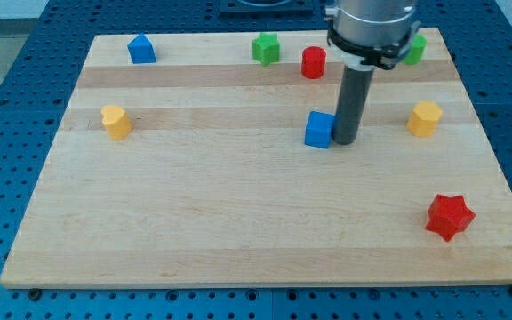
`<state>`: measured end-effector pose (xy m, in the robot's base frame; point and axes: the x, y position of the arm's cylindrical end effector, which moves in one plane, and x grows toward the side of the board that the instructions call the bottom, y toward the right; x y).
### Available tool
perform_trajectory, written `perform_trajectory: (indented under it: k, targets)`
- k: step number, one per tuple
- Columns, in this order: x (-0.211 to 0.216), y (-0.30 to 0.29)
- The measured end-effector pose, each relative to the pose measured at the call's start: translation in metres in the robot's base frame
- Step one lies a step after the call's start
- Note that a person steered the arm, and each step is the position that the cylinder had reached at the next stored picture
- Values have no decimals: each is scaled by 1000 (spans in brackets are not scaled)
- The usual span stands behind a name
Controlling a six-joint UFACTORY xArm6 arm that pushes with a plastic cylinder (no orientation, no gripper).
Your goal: Move blue cube to the bottom left
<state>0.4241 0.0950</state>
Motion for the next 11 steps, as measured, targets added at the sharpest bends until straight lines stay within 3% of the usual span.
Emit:
perform_trajectory:
  k: [4, 7, 11]
  targets:
    - [-41, -87]
    - [-43, -164]
    - [3, -181]
